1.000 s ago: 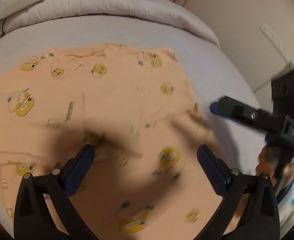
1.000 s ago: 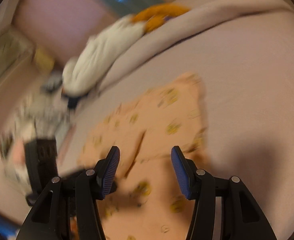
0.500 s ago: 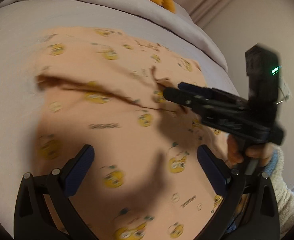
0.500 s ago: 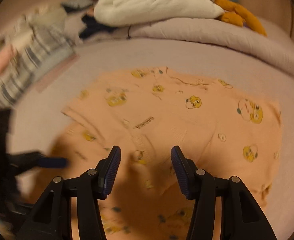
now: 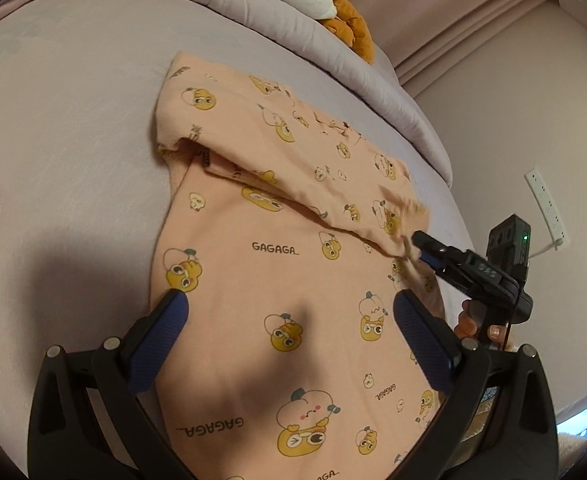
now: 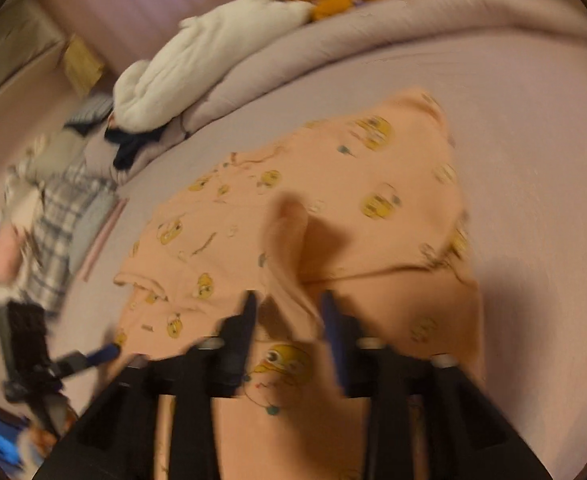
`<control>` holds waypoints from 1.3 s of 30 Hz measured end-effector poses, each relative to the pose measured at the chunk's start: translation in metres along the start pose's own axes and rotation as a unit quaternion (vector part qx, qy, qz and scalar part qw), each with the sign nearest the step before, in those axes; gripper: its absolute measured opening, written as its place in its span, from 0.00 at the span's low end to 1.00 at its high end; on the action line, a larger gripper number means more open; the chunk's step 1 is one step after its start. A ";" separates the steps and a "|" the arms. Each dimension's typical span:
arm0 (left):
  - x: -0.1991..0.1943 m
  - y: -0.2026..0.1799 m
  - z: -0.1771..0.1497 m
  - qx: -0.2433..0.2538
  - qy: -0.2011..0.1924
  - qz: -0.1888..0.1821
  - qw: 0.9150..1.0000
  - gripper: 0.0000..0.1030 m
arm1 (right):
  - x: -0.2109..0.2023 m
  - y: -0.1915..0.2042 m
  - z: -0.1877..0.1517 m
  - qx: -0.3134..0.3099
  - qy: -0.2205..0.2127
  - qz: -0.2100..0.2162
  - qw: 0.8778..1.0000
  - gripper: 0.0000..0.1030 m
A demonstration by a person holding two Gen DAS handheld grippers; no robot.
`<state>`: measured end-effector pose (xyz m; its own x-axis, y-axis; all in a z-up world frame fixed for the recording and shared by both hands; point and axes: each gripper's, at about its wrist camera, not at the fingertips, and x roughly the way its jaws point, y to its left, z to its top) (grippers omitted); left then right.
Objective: Fold small clothes
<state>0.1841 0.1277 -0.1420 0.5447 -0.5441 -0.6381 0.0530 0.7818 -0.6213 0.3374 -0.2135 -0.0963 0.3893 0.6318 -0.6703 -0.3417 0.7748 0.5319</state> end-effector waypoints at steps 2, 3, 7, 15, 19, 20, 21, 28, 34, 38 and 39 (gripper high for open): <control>-0.005 0.004 -0.002 -0.003 -0.001 -0.001 1.000 0.99 | -0.004 -0.006 0.000 0.021 -0.008 0.029 0.999 0.46; -0.011 0.007 -0.006 -0.004 -0.001 -0.001 1.000 0.99 | -0.002 -0.007 0.003 0.029 -0.009 0.037 0.999 0.46; -0.016 0.011 -0.008 -0.006 -0.001 -0.002 1.000 0.99 | 0.013 0.001 0.007 0.010 0.009 0.001 1.000 0.20; -0.013 0.015 -0.003 -0.007 -0.003 -0.001 1.000 0.99 | -0.004 0.040 0.054 -0.087 -0.037 -0.074 0.993 0.07; -0.013 0.015 0.001 -0.003 -0.004 0.001 1.000 0.99 | -0.005 0.029 0.071 -0.086 -0.036 -0.111 0.989 0.07; -0.013 0.015 0.004 -0.003 -0.004 0.002 1.000 0.99 | 0.000 0.025 0.073 -0.084 -0.025 -0.122 0.989 0.07; -0.013 0.014 0.007 -0.003 -0.005 0.003 1.000 0.99 | 0.004 0.019 0.071 -0.085 -0.017 -0.146 0.986 0.06; -0.003 -0.007 0.059 0.032 -0.028 0.003 0.999 0.99 | 0.016 -0.008 0.060 -0.070 -0.006 -0.228 0.971 0.08; 0.029 -0.018 0.094 0.046 -0.037 0.003 0.998 0.97 | 0.009 0.005 0.061 -0.091 -0.030 -0.146 0.985 0.08; 0.063 -0.009 0.093 0.052 0.001 0.052 0.997 0.78 | 0.041 -0.009 0.055 -0.090 0.019 -0.176 0.980 0.08; 0.070 -0.004 0.091 0.054 0.014 0.067 0.996 0.77 | 0.043 -0.018 0.054 -0.073 0.018 -0.161 0.984 0.07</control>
<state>0.2983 0.1141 -0.1429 0.5303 -0.4401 -0.7247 0.0716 0.8749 -0.4790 0.4065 -0.1991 -0.1069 0.4684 0.3504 -0.8111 -0.3251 0.9219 0.2105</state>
